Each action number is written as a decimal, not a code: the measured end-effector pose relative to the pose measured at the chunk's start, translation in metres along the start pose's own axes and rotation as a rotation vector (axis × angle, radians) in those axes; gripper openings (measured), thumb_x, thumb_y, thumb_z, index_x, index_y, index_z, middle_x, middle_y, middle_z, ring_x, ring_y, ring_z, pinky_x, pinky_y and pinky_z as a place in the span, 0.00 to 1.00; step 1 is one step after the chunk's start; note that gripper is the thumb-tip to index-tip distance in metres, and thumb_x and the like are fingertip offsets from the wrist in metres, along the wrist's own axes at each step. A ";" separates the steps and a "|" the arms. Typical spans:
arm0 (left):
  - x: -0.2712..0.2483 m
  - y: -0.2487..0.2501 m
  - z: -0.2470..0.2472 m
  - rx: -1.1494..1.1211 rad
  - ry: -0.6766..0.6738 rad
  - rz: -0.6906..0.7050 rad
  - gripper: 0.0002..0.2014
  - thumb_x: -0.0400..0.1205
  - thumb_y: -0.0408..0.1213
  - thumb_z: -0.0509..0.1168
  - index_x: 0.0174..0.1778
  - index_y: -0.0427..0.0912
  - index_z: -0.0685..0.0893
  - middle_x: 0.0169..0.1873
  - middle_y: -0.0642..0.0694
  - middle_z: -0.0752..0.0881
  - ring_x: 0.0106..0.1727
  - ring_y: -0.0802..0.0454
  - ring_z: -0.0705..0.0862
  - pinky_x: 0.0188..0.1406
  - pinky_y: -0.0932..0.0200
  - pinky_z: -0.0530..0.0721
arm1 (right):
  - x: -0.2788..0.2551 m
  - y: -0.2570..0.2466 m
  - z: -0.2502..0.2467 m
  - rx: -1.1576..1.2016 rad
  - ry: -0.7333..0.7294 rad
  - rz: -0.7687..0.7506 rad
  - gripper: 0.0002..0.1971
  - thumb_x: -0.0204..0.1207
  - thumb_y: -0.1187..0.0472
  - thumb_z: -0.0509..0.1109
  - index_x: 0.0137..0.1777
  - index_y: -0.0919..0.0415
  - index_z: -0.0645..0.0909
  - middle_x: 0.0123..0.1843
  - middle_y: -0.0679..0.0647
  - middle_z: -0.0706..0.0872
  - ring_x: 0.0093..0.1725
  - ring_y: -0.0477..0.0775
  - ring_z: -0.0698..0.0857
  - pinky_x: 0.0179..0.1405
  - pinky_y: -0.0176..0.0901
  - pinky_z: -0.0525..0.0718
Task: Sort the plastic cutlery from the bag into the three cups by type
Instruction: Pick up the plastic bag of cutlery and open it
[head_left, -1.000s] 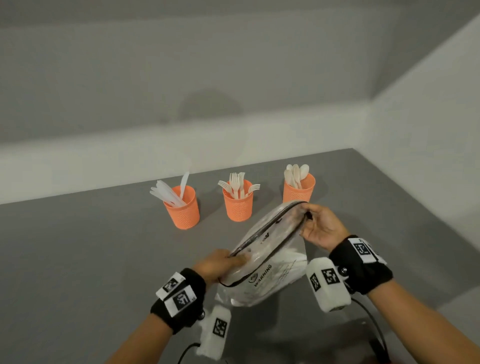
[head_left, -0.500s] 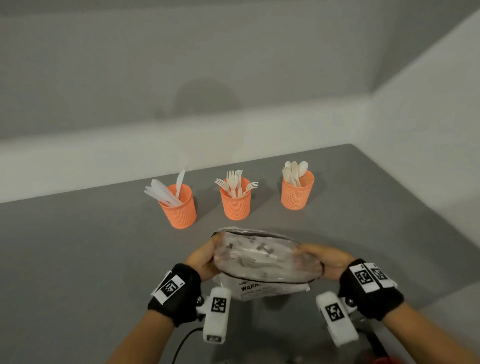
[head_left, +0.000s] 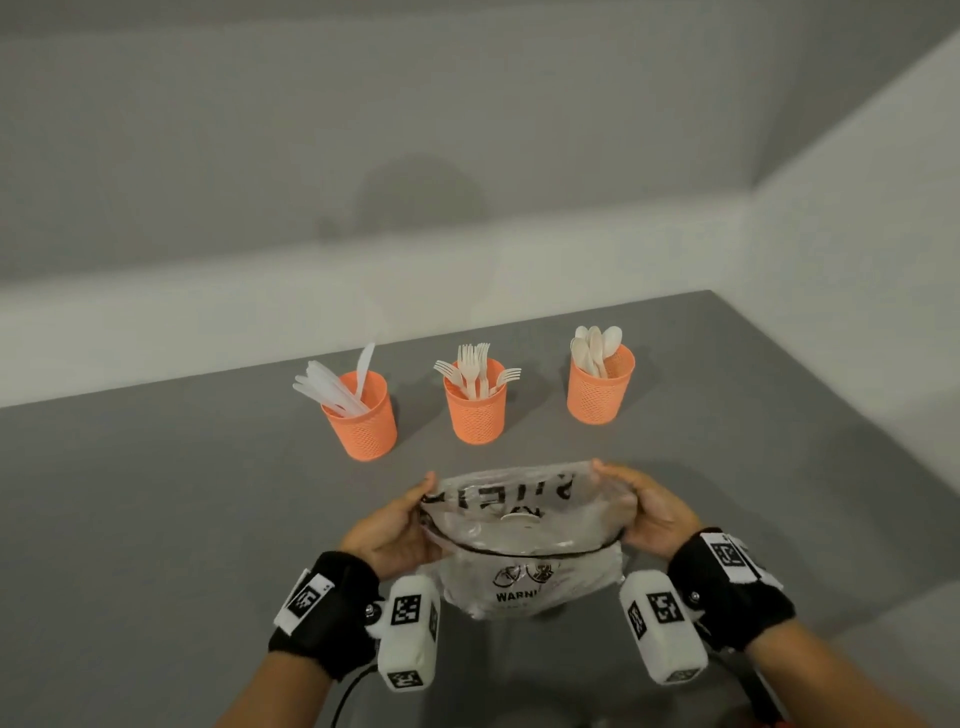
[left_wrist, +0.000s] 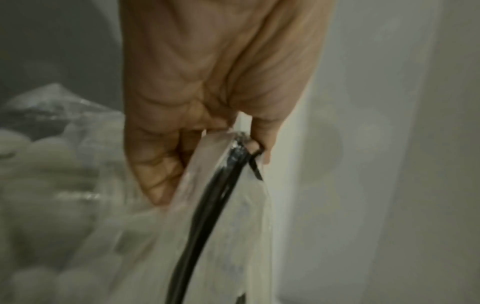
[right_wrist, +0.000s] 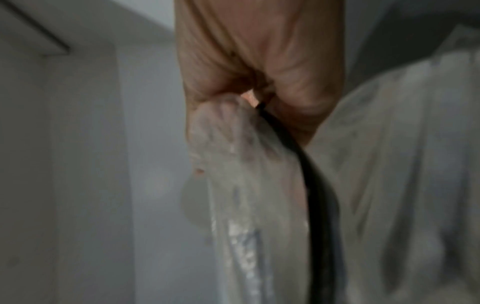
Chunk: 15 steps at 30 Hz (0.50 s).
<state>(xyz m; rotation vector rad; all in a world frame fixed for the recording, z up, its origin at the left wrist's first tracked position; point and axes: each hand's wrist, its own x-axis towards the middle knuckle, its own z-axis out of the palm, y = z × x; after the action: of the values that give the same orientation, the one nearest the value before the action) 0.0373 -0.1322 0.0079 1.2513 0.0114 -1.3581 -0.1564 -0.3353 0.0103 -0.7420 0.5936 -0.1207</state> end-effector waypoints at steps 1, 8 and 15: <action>0.001 0.000 0.000 -0.068 0.014 0.015 0.23 0.80 0.51 0.59 0.56 0.34 0.83 0.47 0.37 0.90 0.46 0.45 0.89 0.45 0.52 0.89 | -0.002 0.002 -0.006 -0.120 0.002 0.027 0.42 0.32 0.54 0.91 0.52 0.66 0.87 0.45 0.61 0.89 0.42 0.56 0.89 0.46 0.47 0.87; 0.013 -0.007 0.018 -0.350 0.107 0.013 0.24 0.83 0.50 0.57 0.43 0.29 0.82 0.29 0.33 0.89 0.27 0.42 0.89 0.21 0.49 0.87 | -0.014 0.019 -0.007 -0.753 -0.072 0.225 0.20 0.60 0.50 0.82 0.44 0.63 0.83 0.32 0.46 0.87 0.32 0.40 0.85 0.34 0.30 0.82; -0.009 0.006 0.023 0.609 0.061 0.231 0.20 0.73 0.61 0.64 0.48 0.48 0.78 0.39 0.52 0.84 0.36 0.57 0.81 0.45 0.57 0.85 | -0.004 0.008 -0.018 -0.017 0.114 -0.015 0.18 0.36 0.56 0.89 0.26 0.58 0.88 0.25 0.50 0.87 0.22 0.47 0.84 0.23 0.34 0.83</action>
<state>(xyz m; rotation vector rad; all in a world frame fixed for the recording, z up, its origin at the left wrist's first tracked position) 0.0241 -0.1426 0.0266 1.7366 -0.5230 -1.1548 -0.1703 -0.3393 -0.0041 -0.7595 0.6983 -0.1732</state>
